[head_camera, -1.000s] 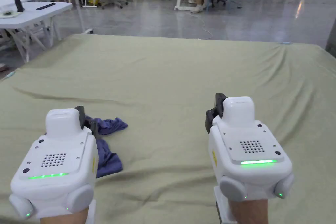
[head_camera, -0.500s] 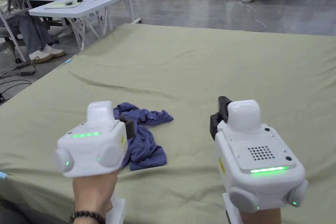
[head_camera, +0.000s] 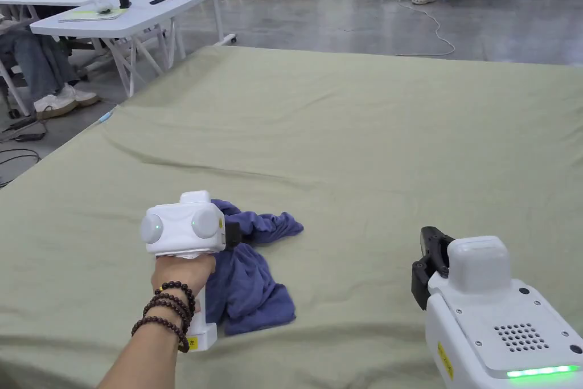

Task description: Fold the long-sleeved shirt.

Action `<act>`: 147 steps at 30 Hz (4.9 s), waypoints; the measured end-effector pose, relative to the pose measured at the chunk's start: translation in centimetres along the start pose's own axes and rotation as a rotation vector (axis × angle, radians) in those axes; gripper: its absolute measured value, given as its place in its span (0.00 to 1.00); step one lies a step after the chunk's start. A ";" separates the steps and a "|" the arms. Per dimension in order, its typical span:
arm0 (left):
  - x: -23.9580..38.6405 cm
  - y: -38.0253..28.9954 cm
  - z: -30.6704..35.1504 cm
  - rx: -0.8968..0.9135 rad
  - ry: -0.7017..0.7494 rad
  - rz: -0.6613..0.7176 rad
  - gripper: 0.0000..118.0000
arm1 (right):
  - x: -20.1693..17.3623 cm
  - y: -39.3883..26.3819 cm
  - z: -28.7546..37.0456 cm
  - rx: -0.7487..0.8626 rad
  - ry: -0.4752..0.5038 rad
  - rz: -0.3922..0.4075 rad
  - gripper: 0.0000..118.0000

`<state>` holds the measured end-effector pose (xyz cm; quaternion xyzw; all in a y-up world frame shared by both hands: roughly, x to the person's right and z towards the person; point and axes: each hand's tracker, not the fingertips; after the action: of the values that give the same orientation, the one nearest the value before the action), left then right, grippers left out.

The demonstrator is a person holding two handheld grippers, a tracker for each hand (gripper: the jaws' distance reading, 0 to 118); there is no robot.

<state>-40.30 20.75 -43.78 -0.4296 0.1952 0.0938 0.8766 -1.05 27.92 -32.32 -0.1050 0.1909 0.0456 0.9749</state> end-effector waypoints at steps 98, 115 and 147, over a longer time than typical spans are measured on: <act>29.2 4.7 -0.1 -0.110 -0.421 -0.400 0.02 | 19.8 -12.0 -0.1 -0.716 -0.311 -0.223 0.53; 19.8 16.0 17.0 0.277 -0.691 -0.112 0.02 | 30.1 11.7 4.2 -0.221 -0.270 -0.151 0.08; 22.6 17.9 15.9 0.388 -0.580 -0.069 0.02 | 36.8 17.1 -8.7 -0.202 -0.292 -0.366 0.08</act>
<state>-21.58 44.22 -57.29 -0.2168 -0.0626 0.1435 0.9636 27.58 44.40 -57.41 -0.2270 0.0204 -0.0979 0.9687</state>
